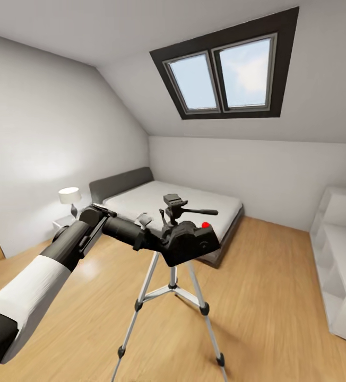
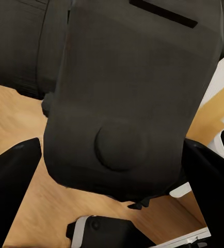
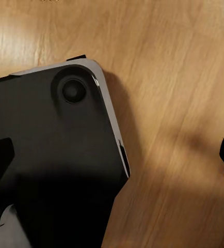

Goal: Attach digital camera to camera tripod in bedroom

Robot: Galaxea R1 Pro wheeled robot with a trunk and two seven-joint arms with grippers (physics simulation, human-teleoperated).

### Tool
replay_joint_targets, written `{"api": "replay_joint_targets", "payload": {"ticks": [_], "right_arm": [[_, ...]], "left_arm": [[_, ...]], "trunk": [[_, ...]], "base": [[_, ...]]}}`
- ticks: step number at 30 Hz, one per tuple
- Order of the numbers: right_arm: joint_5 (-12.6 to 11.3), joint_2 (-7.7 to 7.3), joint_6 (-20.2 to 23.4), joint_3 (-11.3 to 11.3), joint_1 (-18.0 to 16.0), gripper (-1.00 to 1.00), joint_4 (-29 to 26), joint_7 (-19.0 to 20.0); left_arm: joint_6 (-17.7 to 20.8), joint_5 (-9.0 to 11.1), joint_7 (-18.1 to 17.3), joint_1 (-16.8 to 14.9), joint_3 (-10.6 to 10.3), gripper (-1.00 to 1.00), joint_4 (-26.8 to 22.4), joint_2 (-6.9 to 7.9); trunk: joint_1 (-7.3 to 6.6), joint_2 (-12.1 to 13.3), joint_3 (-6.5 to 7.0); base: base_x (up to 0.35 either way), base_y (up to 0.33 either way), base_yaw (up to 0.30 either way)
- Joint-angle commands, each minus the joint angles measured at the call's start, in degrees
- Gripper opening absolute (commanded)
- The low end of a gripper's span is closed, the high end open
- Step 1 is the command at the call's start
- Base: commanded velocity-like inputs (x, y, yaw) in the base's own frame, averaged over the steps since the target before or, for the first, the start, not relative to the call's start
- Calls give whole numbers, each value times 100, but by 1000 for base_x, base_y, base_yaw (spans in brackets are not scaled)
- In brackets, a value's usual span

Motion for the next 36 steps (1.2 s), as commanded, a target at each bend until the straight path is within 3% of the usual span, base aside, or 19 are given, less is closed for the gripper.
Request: {"api": "replay_joint_targets", "payload": {"ticks": [1,11,21,36], "right_arm": [[-4,-1,-45,-38,-8,100,24,8],[-3,-1,-45,-37,-8,100,24,8],[-4,-1,-45,-37,-8,100,24,8],[-3,-1,-49,-31,-8,100,24,8]], "left_arm": [[59,24,-9,-4,-18,-100,0,6],[59,24,-9,-4,-17,-100,-1,6],[64,24,-9,-4,-17,-100,-1,6],[59,24,-9,-4,-20,-100,-1,6]], "trunk": [[2,-4,-2],[2,-4,-2],[2,-4,-2],[2,-4,-2]], "base": [[0,0,286],[0,0,246],[15,7,30],[164,94,1]]}}
